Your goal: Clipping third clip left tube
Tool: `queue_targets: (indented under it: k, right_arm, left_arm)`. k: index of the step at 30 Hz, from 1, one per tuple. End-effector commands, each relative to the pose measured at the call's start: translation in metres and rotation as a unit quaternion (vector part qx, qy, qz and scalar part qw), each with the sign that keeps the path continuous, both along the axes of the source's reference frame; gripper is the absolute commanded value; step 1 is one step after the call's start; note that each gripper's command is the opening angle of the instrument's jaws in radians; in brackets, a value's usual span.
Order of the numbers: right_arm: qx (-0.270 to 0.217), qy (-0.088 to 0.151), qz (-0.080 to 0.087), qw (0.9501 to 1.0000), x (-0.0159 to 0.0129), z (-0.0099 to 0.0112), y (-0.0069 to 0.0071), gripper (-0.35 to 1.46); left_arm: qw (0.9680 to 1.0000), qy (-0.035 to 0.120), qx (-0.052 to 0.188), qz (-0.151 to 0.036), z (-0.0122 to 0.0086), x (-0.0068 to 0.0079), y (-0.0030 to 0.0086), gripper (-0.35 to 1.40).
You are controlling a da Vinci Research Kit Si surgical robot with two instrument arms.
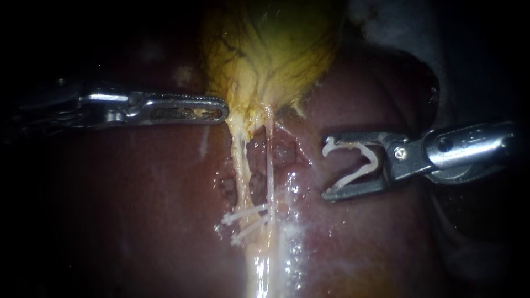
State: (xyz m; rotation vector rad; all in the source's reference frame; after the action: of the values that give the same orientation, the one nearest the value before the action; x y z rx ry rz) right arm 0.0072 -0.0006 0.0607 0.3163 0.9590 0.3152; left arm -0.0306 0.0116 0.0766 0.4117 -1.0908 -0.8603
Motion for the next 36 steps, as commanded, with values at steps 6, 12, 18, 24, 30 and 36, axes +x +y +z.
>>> queue_targets:
  k: [6,12,18,24,30,36]
  right_arm:
    - [0.002,0.004,-0.001,1.0,0.0,0.0,0.0,0.59]
    - [0.004,0.006,-0.004,1.0,0.0,0.0,0.0,0.59]
    - [0.021,0.025,-0.024,0.9992,0.0003,0.0001,0.0001,0.58]
    - [0.079,0.07,-0.048,0.9932,0.0019,0.0002,0.0003,0.54]
    - [0.137,0.107,-0.031,0.9842,0.0045,0.0007,0.0002,0.54]
    - [0.177,0.127,-0.028,0.9756,0.0071,0.0018,0.0001,0.54]
  left_arm:
    - [1.0,-0.002,0.006,0.003,-0.0015,0.0011,0.0007,-0.35]
    - [0.9999,-0.005,0.012,-0.006,-0.0051,0.0033,0.0027,-0.35]
    - [0.9998,-0.011,0.008,-0.015,-0.0074,0.0045,0.0036,-0.35]
    - [0.9998,-0.01,0.007,-0.016,-0.0073,0.0044,0.0035,-0.35]
    - [0.9998,-0.01,0.007,-0.016,-0.0074,0.0044,0.0035,-0.35]
    - [0.9998,-0.01,0.007,-0.016,-0.0075,0.0044,0.0034,-0.35]
